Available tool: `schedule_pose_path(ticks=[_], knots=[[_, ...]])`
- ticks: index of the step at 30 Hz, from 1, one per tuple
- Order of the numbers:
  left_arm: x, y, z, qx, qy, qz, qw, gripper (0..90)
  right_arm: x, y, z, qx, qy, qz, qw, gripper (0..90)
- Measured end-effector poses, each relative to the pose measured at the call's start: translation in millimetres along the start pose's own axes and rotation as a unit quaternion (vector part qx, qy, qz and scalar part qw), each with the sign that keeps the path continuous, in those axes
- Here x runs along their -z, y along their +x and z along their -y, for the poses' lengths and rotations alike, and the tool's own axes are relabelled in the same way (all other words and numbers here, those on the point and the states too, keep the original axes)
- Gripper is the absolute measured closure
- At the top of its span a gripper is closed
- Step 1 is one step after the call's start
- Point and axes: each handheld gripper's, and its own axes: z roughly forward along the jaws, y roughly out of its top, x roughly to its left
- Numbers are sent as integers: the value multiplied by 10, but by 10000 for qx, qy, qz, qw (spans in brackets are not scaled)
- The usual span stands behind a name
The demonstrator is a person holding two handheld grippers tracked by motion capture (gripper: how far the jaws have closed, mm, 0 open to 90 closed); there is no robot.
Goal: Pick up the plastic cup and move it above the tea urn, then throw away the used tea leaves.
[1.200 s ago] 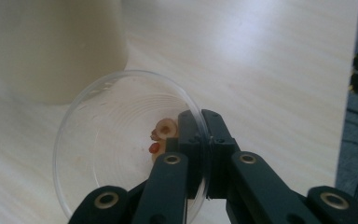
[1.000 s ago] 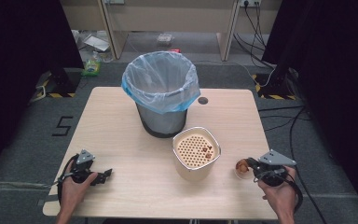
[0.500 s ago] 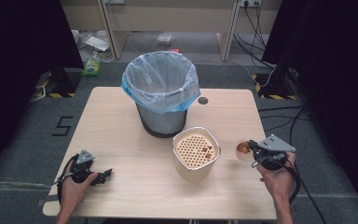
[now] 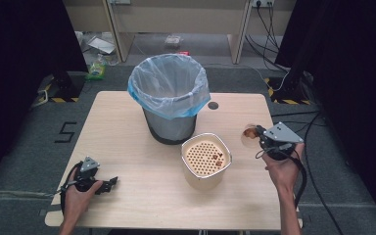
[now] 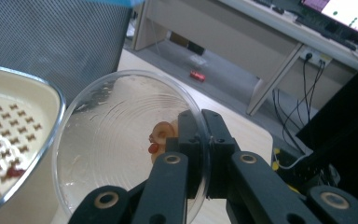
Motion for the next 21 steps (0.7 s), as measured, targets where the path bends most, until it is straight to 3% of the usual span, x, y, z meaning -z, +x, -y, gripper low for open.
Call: schedule_pose_path(ticks=[7, 14, 18, 21], knots=[[0, 0, 0, 1, -1, 0, 10000, 0, -120, 68, -131, 113, -231, -116, 9996, 880], [0, 0, 0, 0, 0, 1, 10000, 0, -195, 203, -284, 445, -559, -85, 9974, 880], [0, 0, 0, 0, -1, 0, 10000, 0, -227, 312, -345, 802, -822, -37, 9934, 881], [0, 0, 0, 0, -1, 1, 10000, 0, -255, 420, -383, 1191, -973, 26, 9881, 880]])
